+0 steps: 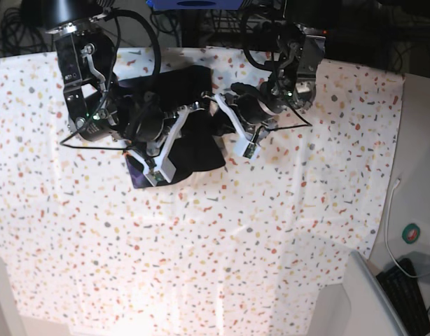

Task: Layout the t-shirt on the table in an organized manner, then fold the t-shirt properly
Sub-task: 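Lay the folded bundle down and raise the left gripper away, then press and straighten the folded bundle's edges with the right gripper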

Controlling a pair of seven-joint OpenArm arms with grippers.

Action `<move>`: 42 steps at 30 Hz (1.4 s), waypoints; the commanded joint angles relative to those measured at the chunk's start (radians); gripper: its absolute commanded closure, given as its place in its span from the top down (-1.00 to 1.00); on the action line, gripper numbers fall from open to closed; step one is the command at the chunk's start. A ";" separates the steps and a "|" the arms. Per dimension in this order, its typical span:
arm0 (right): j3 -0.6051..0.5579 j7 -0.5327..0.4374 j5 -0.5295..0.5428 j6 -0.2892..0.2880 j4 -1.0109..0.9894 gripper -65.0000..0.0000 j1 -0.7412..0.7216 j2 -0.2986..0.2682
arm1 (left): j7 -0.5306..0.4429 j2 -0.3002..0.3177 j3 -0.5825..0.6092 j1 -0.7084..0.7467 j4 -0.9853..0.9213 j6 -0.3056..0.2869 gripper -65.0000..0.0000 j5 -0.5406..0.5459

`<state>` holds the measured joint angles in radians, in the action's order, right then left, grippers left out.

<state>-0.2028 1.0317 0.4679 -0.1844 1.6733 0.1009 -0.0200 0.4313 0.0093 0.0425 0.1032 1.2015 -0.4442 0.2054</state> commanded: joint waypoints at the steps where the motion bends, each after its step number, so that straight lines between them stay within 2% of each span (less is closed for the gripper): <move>1: 0.001 -0.017 0.018 0.023 0.014 -1.00 -0.011 0.004 | 0.021 0.007 -0.003 0.005 0.018 0.015 -1.00 -0.024; 4: 0.001 -0.018 0.018 0.050 0.014 -1.00 -0.011 0.004 | 0.021 0.007 -0.005 0.011 0.034 0.015 -1.00 -0.028; 10: 0.001 -0.018 0.019 0.050 0.014 -1.00 -0.011 0.004 | 0.021 0.034 -0.005 0.026 0.036 0.015 -1.00 -0.021; 16: 0.001 -0.014 0.021 0.050 0.014 -0.99 -0.007 0.005 | 0.021 0.071 -0.163 0.114 0.100 0.011 -1.00 -0.021; 18: -0.001 -0.017 0.021 0.050 0.014 -0.45 -0.005 0.005 | 0.021 0.090 -0.221 0.149 0.133 0.009 -1.00 -0.021; 20: -0.001 -0.018 0.021 0.050 0.015 -0.01 -0.005 0.012 | 0.021 0.114 -0.281 0.183 0.154 0.008 -1.00 -0.021; 21: -0.001 -0.018 0.021 0.050 0.017 0.16 -0.005 0.021 | 0.021 0.120 -0.315 0.197 0.157 -0.002 -1.00 -0.021; 23: -0.001 -0.018 0.021 0.050 0.021 0.31 -0.005 0.032 | 0.021 0.133 -0.398 0.214 0.150 -0.055 -1.00 -0.021; 27: -0.008 -0.018 0.021 0.050 0.024 0.30 -0.011 0.033 | 0.022 0.128 -0.619 0.227 0.105 -0.187 -1.00 -0.019; 30: -0.010 -0.012 0.021 0.050 0.026 0.30 -0.011 0.033 | 0.022 0.136 -0.726 0.221 0.053 -0.250 -1.00 -0.021; 33: -0.017 -0.009 0.021 0.050 0.049 0.30 -0.005 0.035 | 0.022 0.149 -0.772 0.221 0.028 -0.254 -1.00 -0.021; 42: -0.182 -0.008 0.022 0.050 0.089 0.30 -0.042 0.051 | 0.022 0.151 -0.768 0.200 0.008 -0.254 -1.00 -0.021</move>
<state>-0.3809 1.0393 0.4694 -0.1295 1.7363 0.0723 0.0193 0.4335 0.1524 -0.7235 0.3061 1.2098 -0.7158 0.2138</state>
